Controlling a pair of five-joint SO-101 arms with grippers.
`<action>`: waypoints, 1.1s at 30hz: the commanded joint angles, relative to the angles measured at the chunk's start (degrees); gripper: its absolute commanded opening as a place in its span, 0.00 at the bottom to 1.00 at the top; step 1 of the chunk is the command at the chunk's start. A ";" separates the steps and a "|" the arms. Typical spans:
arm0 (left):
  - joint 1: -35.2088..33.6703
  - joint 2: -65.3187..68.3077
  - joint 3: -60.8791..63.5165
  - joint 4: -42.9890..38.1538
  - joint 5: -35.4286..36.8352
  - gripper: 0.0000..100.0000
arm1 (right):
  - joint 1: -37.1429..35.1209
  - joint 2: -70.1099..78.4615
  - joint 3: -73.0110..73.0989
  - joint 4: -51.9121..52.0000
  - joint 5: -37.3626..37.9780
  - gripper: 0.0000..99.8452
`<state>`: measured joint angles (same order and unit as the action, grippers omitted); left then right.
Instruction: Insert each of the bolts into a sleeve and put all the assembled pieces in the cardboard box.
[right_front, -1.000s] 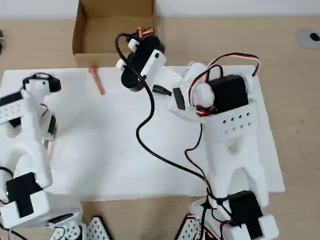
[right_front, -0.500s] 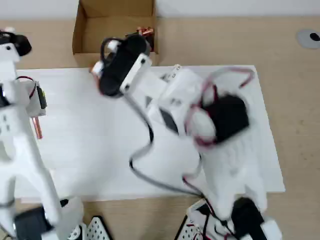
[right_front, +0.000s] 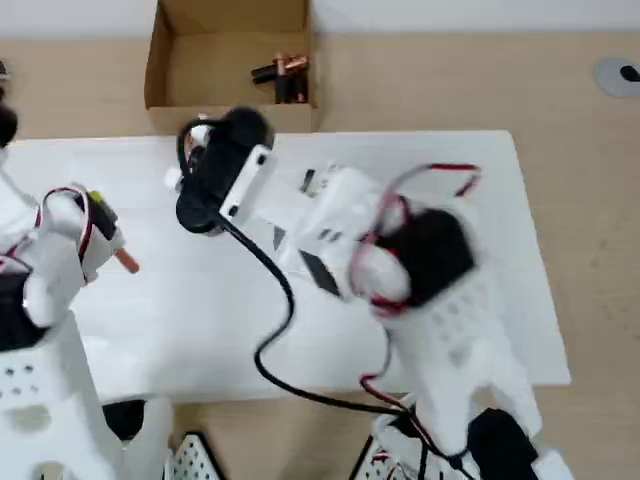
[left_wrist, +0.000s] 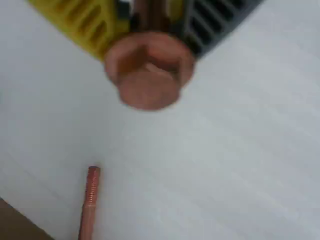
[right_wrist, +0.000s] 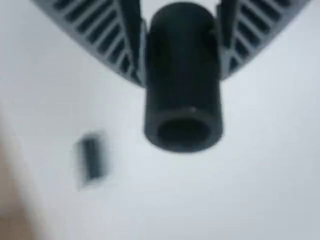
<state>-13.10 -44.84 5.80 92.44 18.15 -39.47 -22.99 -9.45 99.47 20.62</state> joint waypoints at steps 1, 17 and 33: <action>0.79 -3.74 0.09 -2.99 1.76 0.01 | 0.92 -1.63 5.23 1.67 -3.78 0.01; 0.88 -19.47 0.70 -10.37 2.02 0.01 | 0.92 -26.86 7.60 1.85 -10.46 0.01; 16.97 -20.00 25.76 -30.42 1.67 0.01 | 8.22 -58.51 58.77 -37.80 -24.88 0.01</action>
<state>2.73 -64.26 27.08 69.23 19.91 -34.29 -76.53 40.75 71.34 -4.00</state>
